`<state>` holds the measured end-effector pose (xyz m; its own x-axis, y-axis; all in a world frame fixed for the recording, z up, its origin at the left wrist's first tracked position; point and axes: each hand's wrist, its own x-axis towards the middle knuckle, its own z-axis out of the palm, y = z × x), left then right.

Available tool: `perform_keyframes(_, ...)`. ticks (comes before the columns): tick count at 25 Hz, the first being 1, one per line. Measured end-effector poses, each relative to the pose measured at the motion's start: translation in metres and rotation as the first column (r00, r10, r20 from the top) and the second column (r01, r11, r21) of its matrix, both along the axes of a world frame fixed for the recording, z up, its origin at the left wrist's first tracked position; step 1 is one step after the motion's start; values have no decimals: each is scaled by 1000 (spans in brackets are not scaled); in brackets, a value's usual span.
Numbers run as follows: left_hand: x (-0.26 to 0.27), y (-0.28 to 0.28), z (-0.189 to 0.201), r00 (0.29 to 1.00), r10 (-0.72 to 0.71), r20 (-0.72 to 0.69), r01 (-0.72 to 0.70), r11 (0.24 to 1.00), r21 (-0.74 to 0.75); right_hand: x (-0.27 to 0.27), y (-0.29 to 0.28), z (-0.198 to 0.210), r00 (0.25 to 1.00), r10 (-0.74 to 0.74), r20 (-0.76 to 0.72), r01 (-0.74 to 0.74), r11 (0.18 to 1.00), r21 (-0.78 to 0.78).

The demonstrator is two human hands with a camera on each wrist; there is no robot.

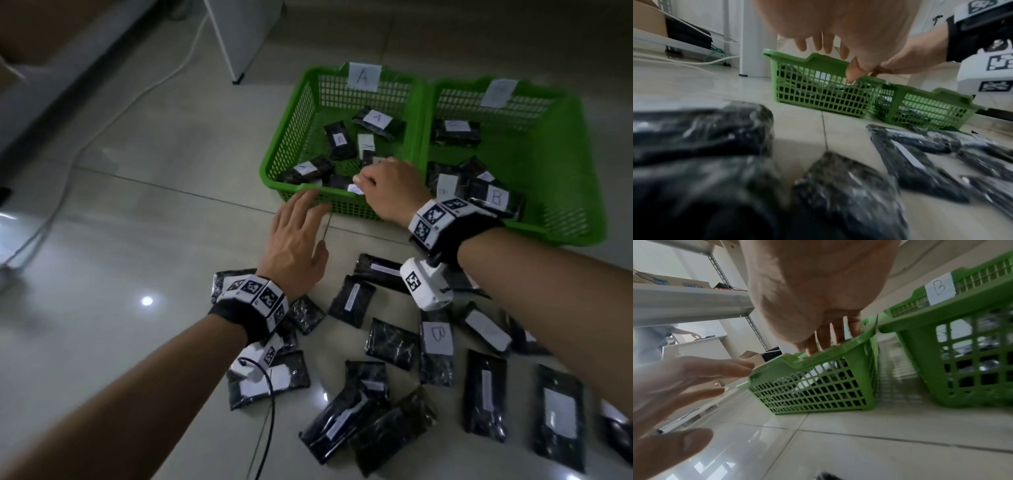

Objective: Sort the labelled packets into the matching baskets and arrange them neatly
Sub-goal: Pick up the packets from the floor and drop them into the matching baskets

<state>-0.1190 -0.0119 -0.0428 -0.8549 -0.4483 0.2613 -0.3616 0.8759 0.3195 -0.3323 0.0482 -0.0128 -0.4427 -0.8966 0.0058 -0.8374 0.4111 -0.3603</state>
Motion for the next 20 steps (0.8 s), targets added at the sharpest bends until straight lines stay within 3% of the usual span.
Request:
perform_keyframes(3, 3, 25, -7, 998, -57, 37, 55, 998, 42, 5, 29, -3, 990, 77, -114, -92, 987, -133)
perform_keyframes(6, -5, 48, -16, 946, -75, 314, 38, 992, 124, 17, 74, -7, 911, 244, -333, -313, 934, -172)
perform_keyframes(8, -11, 60, -19, 888, -62, 456, 2, 991, 131, 24, 101, -18, 851, 429, -302, -464, 885, -50)
perform_keyframes(10, -16, 67, -20, 870, -66, 489, -37, 980, 197, 29, 122, -30, 874, 461, -154, -438, 884, 163)
perform_keyframes(12, -20, 69, -20, 892, -60, 449, -75, 958, 278, 31, 135, -38, 928, 368, -49, -331, 880, 340)
perform_keyframes(14, -19, 65, -19, 918, -22, 397, -102, 952, 289, 31, 136, -43, 933, 355, -56, -308, 871, 382)
perform_keyframes(17, -9, 56, -11, 963, 75, 260, -162, 930, 330, 37, 128, -37, 942, 334, -39, -299, 886, 355)
perform_keyframes(19, -2, 47, -2, 975, 189, 117, -221, 883, 414, 42, 121, -29, 980, 184, 78, -198, 945, 259)
perform_keyframes(20, 1, 42, 3, 969, 243, 47, -239, 866, 439, 43, 117, -24, 977, 67, 204, -104, 979, 178)
